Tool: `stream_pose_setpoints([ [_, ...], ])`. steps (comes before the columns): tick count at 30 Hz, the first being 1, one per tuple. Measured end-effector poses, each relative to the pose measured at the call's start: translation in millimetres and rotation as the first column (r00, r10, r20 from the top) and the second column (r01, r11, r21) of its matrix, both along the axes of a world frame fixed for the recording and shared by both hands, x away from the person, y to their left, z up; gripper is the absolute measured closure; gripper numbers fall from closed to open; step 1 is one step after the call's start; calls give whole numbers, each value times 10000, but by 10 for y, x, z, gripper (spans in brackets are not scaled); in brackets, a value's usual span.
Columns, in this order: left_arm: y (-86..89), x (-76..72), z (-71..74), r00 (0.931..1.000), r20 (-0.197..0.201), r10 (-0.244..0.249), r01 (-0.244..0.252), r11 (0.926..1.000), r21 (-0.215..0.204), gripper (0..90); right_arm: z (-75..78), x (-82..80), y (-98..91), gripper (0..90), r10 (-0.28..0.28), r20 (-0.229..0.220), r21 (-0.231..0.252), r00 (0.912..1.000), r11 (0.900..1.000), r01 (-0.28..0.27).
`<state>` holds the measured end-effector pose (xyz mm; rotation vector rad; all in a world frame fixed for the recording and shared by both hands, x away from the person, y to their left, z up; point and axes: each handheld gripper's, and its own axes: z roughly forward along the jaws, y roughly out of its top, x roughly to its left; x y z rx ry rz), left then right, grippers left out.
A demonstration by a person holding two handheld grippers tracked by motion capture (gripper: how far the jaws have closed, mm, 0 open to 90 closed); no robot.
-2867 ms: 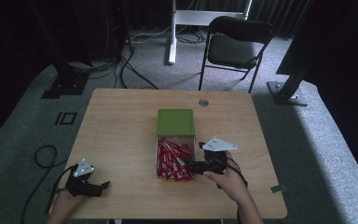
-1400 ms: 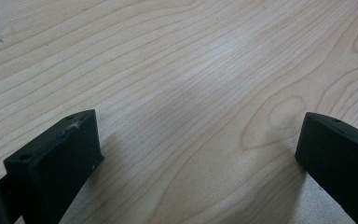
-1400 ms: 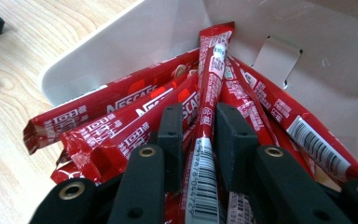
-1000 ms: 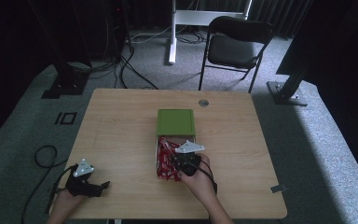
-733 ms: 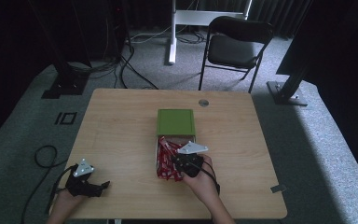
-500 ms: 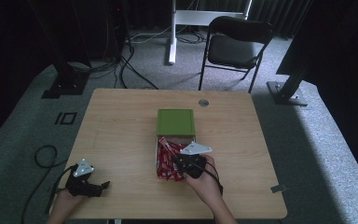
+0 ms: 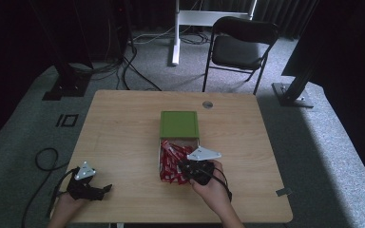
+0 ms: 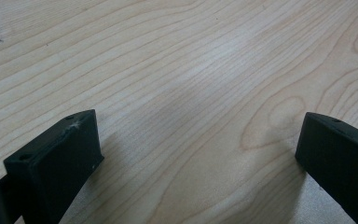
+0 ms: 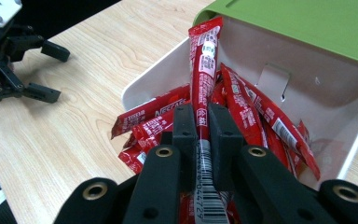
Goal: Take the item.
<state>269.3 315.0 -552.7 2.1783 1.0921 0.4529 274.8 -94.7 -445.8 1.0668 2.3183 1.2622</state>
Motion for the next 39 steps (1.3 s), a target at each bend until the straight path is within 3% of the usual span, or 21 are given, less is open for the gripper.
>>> stream_pose_setpoints([
  [12, 0, 0, 1, 10000, -7, -4, 4, 10000, 4, 8, 120, -39, -95, 828, -155, 219, 498, 9996, 9987, 144],
  [21, 1, 0, 1, 10000, -13, -6, 6, 10000, 7, 8, 194, 25, -196, 828, -874, 618, 809, 9943, 9933, 823],
  [32, 0, 0, 0, 10000, 0, 10, -10, 10000, -8, 8, 201, 121, -325, 828, -1747, 1027, 990, 9793, 9814, 1647],
  [39, -1, 0, 0, 10000, -1, 13, -13, 10000, -14, 8, 177, 190, -432, 828, -2606, 1305, 1180, 9566, 9621, 2460],
])
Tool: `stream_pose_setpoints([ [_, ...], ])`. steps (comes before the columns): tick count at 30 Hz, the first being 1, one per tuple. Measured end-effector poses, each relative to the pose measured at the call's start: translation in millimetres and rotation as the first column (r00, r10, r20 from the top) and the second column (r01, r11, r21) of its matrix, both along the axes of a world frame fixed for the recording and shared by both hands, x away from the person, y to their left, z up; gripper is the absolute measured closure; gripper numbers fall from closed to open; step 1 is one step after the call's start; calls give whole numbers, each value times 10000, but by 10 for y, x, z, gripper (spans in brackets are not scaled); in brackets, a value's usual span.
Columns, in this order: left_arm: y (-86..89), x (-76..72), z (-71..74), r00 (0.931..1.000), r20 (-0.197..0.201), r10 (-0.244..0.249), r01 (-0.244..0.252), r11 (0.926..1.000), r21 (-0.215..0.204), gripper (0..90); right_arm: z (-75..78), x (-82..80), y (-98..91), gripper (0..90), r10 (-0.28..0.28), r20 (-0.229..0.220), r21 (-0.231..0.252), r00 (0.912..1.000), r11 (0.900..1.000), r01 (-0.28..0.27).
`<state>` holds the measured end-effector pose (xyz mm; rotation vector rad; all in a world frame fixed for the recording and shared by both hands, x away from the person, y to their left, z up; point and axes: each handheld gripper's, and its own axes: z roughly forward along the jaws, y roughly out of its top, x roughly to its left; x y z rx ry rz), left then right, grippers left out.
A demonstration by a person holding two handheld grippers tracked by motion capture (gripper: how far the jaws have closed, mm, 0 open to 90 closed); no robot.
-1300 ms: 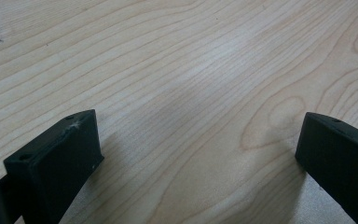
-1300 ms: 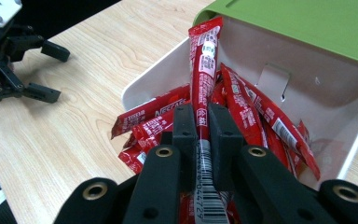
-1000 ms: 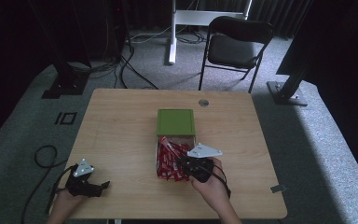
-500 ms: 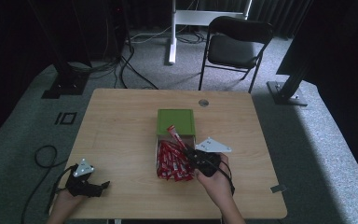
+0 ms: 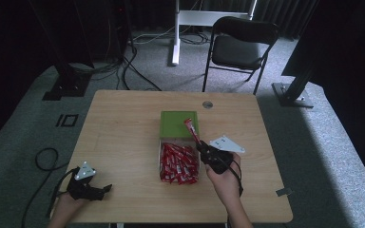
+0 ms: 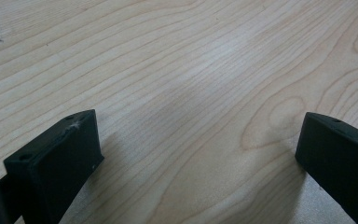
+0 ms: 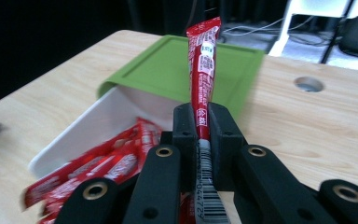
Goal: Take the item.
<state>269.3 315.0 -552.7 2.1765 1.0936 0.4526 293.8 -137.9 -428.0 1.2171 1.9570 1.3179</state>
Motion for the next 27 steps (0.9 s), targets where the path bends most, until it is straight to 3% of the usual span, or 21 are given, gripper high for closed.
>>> stream_pose_setpoints([
  [8, 1, 1, 0, 10000, 4, -13, 13, 10000, 19, 8, -39, 90, -105, 827, -741, 131, 182, 9972, 9971, 738],
  [15, 1, 1, 1, 10000, 4, -13, 13, 10000, 19, 8, -108, 184, -183, 827, -1498, 96, 436, 9887, 9878, 1492],
  [27, 0, -1, 0, 10000, -6, 1, -1, 10000, 2, 8, -396, 353, -263, 826, -2381, -506, 705, 9699, 9679, 2412],
])
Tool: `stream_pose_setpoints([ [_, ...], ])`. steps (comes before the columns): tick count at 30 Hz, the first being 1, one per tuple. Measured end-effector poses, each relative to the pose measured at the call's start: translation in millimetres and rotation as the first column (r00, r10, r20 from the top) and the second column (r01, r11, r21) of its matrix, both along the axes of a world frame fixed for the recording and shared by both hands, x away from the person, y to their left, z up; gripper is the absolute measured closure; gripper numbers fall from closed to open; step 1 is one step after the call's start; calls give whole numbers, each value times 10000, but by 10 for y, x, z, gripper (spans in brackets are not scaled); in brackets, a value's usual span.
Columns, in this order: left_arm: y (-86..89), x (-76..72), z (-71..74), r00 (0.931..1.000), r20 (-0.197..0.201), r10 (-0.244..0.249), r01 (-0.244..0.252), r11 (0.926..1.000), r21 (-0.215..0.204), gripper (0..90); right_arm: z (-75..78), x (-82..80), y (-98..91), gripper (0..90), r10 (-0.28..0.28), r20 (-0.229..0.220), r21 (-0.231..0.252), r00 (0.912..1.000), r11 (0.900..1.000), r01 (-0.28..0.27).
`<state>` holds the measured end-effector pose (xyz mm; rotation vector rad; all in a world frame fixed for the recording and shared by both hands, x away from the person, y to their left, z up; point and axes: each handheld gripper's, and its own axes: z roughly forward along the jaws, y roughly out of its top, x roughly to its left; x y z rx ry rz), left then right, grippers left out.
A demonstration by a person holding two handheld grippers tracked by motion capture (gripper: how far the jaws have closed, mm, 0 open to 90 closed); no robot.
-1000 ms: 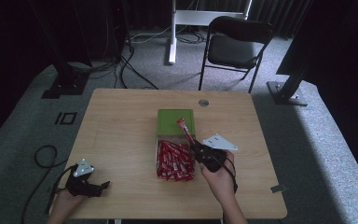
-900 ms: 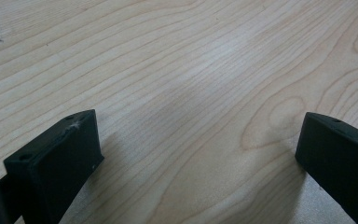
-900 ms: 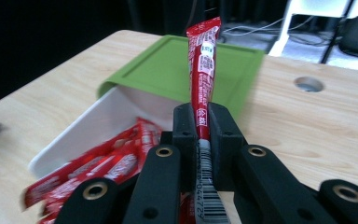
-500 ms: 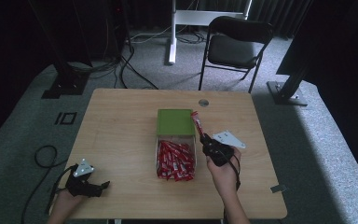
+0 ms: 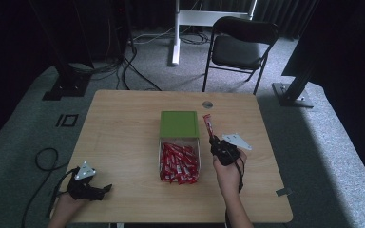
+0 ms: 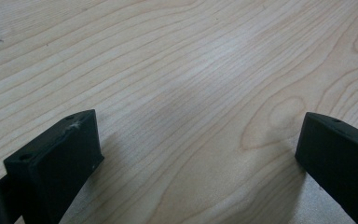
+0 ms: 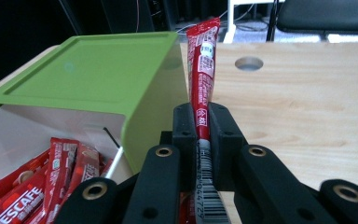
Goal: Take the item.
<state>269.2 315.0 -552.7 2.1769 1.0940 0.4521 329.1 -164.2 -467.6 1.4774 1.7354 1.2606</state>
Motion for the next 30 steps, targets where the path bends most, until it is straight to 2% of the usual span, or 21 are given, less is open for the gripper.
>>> stream_pose_setpoints([
  [6, 1, 1, 1, 10000, 6, -18, 18, 10000, 19, 8, -175, 73, 15, 826, -138, -395, -20, 9991, 9999, 137],
  [11, 2, 1, 1, 10000, 6, -20, 20, 10000, 24, 8, -323, 133, 38, 825, -23, -816, 131, 9967, 9999, 34],
  [16, 1, 0, 1, 10000, -6, -4, 4, 10000, 11, 8, -423, 182, 60, 824, -78, -1008, 60, 9949, 9999, 84],
  [21, 1, 1, 1, 10000, 2, -12, 12, 10000, 13, 8, -533, 221, 119, 825, -14, -1350, 70, 9908, 10000, 23],
  [30, 1, 0, 0, 10000, 2, -8, 8, 10000, 9, 8, -752, 302, 130, 825, -228, -1919, 54, 9811, 9997, 243],
])
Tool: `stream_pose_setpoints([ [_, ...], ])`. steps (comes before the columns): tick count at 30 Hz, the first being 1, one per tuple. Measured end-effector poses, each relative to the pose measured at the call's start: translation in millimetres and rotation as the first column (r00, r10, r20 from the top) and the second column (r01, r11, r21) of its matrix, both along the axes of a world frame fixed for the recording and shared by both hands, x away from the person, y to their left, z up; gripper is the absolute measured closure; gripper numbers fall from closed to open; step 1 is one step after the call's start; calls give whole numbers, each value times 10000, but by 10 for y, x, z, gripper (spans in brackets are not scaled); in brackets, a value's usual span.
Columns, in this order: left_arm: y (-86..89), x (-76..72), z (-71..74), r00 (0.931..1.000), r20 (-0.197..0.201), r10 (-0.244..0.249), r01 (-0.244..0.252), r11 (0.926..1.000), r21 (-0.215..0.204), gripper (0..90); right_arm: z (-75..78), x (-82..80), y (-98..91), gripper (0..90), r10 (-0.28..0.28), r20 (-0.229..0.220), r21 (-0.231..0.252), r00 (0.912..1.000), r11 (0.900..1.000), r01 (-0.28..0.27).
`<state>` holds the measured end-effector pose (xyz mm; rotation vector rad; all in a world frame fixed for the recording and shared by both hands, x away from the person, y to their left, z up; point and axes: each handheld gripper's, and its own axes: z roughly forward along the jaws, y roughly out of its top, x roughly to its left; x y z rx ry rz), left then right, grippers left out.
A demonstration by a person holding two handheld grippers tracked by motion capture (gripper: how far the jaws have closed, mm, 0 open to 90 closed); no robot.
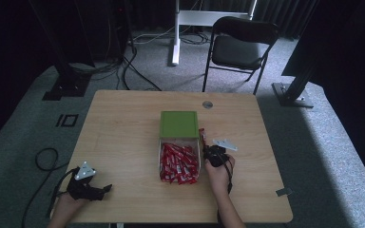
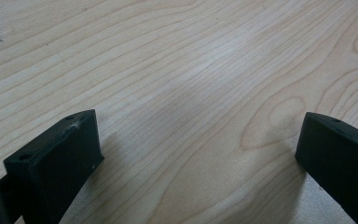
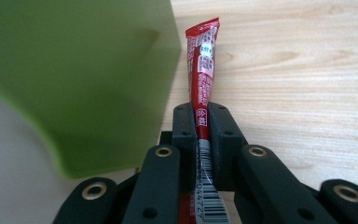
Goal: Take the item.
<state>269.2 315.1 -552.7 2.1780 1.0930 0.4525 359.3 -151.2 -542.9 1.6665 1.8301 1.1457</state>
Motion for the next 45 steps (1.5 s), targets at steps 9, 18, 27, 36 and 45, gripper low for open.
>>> stream_pose_setpoints([
  [9, 0, 0, 0, 10000, -1, 3, -3, 10000, 1, 8, -109, 66, -3, 824, -281, -425, -6, 9987, 9996, 281],
  [18, 0, 0, 0, 10000, -2, 3, -3, 10000, 1, 8, -103, 93, 34, 773, -103, -774, -138, 9969, 9999, 92],
  [27, -1, 0, 0, 10000, -5, 6, -6, 10000, -4, 8, -47, 61, 36, 586, 262, -593, -551, 9979, 9980, -294],
  [36, 0, 0, 0, 10000, 4, -3, 3, 10000, -2, 8, 38, 14, -30, 459, 955, -418, -927, 9945, 9908, -991],
  [45, 0, 1, 0, 10000, 5, -8, 8, 10000, 9, 8, 65, -28, -182, 351, 836, -248, -660, 9962, 9942, -851],
])
